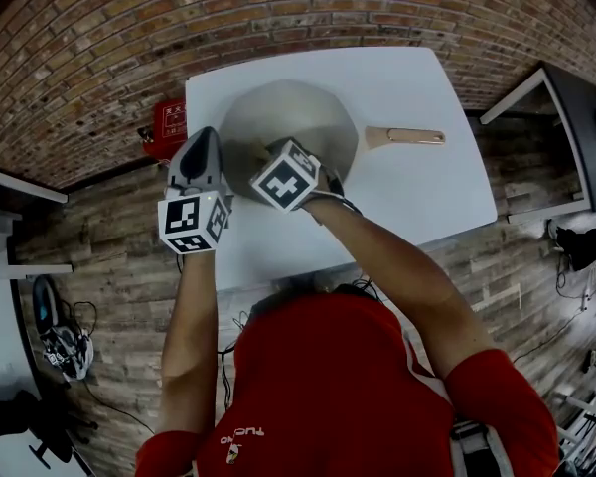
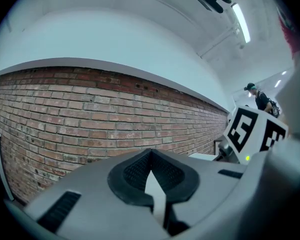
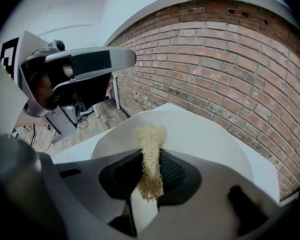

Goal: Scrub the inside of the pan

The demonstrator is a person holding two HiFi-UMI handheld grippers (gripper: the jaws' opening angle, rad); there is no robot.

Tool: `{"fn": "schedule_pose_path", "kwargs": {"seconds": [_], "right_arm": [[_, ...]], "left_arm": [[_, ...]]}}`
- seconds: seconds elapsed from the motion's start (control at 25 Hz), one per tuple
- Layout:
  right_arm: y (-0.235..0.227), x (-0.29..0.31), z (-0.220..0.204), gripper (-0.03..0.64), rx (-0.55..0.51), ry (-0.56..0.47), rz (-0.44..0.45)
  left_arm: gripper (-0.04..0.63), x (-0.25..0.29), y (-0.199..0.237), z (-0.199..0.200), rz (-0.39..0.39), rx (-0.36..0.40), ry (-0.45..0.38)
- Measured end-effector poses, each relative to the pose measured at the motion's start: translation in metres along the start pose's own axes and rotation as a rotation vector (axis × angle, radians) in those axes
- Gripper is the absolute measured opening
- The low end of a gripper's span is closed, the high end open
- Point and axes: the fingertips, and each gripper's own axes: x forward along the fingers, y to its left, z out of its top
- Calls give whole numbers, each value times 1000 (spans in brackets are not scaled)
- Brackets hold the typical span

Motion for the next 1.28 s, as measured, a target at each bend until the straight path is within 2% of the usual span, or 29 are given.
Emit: {"fn": "schedule_pose_path", "kwargs": {"seconds": [0.2, 0.48, 0.84, 1.04, 1.28], "right_arm": [[-6, -2, -20, 87, -23, 42, -13], [-39, -11, -46, 87, -47, 96, -73], [-69, -30, -61, 87, -17, 86, -138], [-70, -41, -54, 87, 6, 18, -137], [-63, -73, -20, 87, 46, -198, -106]], "left_arm": [[14, -3, 0, -2, 5, 1, 3], [14, -3, -7, -4, -1, 1, 11], [14, -6, -12, -9, -9, 9, 23], [14, -6, -20, -9, -19, 17, 25], [14, -8, -34, 1, -44, 26, 15]]}}
